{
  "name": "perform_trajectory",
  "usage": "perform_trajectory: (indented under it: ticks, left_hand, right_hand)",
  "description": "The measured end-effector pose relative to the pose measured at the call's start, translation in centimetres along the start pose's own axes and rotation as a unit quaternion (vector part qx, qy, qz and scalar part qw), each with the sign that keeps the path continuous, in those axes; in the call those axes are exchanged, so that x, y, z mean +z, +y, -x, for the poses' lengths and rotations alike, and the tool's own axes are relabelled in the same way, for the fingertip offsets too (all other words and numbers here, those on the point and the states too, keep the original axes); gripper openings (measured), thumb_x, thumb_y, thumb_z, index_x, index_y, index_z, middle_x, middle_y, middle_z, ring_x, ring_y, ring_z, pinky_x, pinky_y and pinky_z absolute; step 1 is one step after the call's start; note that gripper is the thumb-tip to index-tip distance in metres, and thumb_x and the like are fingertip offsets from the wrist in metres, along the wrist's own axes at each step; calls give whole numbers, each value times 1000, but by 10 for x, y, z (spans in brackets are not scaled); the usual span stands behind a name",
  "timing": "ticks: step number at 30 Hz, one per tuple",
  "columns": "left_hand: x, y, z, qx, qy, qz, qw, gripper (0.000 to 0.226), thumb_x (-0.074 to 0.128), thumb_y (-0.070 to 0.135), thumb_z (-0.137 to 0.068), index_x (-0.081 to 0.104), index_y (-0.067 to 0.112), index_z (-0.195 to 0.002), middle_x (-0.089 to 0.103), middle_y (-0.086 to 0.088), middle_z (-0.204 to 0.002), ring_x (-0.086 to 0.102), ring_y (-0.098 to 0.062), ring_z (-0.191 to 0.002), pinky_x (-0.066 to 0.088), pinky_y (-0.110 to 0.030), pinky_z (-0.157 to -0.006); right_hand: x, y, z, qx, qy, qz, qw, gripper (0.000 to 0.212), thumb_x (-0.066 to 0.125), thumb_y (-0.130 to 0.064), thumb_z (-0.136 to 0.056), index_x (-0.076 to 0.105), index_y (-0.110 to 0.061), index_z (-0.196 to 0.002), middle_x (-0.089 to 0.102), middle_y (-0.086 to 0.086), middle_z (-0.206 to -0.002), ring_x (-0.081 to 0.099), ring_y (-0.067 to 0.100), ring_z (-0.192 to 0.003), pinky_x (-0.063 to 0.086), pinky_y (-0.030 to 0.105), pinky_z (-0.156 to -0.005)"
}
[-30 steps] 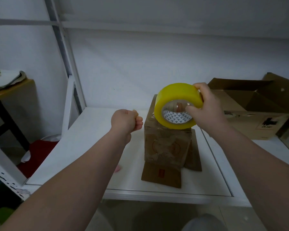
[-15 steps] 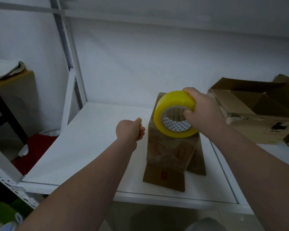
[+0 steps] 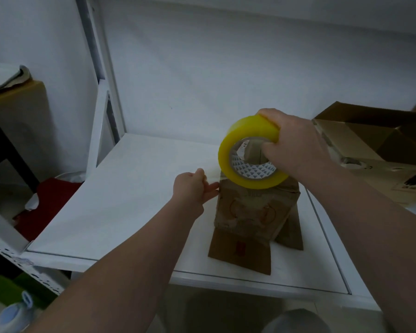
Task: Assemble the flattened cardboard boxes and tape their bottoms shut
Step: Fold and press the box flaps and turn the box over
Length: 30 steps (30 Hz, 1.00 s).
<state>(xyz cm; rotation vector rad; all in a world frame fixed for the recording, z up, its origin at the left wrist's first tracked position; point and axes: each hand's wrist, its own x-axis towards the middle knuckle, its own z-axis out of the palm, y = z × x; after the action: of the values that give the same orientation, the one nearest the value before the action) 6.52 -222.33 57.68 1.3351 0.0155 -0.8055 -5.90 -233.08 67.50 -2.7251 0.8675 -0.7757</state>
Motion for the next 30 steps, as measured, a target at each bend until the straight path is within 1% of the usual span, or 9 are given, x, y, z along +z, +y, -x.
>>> perform_trajectory:
  ticks: [6, 10, 12, 18, 22, 24, 26, 28, 30]
  left_hand:
    - [-2, -11, -3, -24, -8, 24, 999, 19, 50, 8, -98, 50, 2, -79, 53, -15, -80, 66, -20, -69, 59, -35, -71]
    - [-1, -19, -9, 2, 6, -53, 999, 17, 55, 8, -95, 55, -1, -80, 56, -12, -76, 65, -20, -69, 58, -40, -82]
    - [-1, -24, -12, 24, 13, -108, 994, 17, 56, 10, -94, 59, -2, -82, 59, -11, -74, 67, -18, -69, 58, -39, -82]
    - [0, -36, -12, 114, 8, -288, 951, 23, 57, 23, -91, 61, 7, -76, 66, -17, -82, 67, -32, -86, 57, -48, -81]
    - [-9, -37, -10, 67, -38, -357, 931, 26, 54, 34, -93, 62, 10, -100, 61, -8, -90, 61, -26, -93, 56, -42, -83]
    - [-11, -35, -9, 162, 1, -405, 900, 23, 56, 28, -92, 66, 10, -101, 66, -5, -96, 61, -22, -95, 53, -36, -86]
    - [-9, -31, 0, 247, 25, -347, 904, 25, 51, 10, -90, 71, 11, -105, 70, -2, -102, 62, -17, -98, 50, -32, -90]
    - [-5, -27, 12, 222, -41, -219, 949, 43, 43, -2, -85, 70, 12, -115, 70, 1, -101, 61, -14, -96, 51, -28, -84]
    - [-3, -30, 20, 172, -137, -148, 964, 55, 43, 0, -73, 67, 16, -120, 69, 2, -95, 61, -17, -91, 52, -27, -75]
  right_hand:
    - [6, 0, -1, -12, -6, 4, 1000, 56, 60, -15, -78, 50, -35, -129, 61, 6, -107, 55, 31, -98, 49, 41, -80]
    - [7, 5, 0, -5, -4, -1, 1000, 56, 59, -15, -79, 49, -34, -132, 62, 7, -108, 55, 31, -97, 49, 42, -80]
    - [7, 6, 2, -5, 0, -5, 1000, 56, 58, -15, -80, 49, -33, -132, 62, 7, -107, 55, 32, -96, 49, 43, -80]
    - [10, 10, 6, 5, 13, -7, 1000, 58, 57, -15, -82, 46, -31, -136, 61, 7, -115, 55, 32, -100, 49, 44, -83]
    - [10, 11, 7, 9, 18, -12, 1000, 59, 57, -14, -82, 45, -32, -137, 61, 7, -113, 55, 30, -97, 49, 44, -81]
    - [10, 11, 7, 7, 15, -10, 1000, 59, 57, -15, -83, 45, -32, -138, 60, 7, -113, 55, 30, -97, 49, 43, -80]
    - [11, 11, 7, 7, 13, -11, 1000, 59, 57, -15, -83, 44, -31, -138, 60, 7, -113, 55, 30, -96, 49, 42, -79]
    - [11, 11, 7, 10, 14, -14, 1000, 59, 57, -15, -82, 44, -32, -137, 60, 7, -113, 55, 30, -95, 49, 42, -79]
    - [11, 12, 7, 13, 14, -14, 1000, 58, 57, -15, -82, 45, -32, -137, 61, 7, -111, 55, 30, -93, 49, 42, -78]
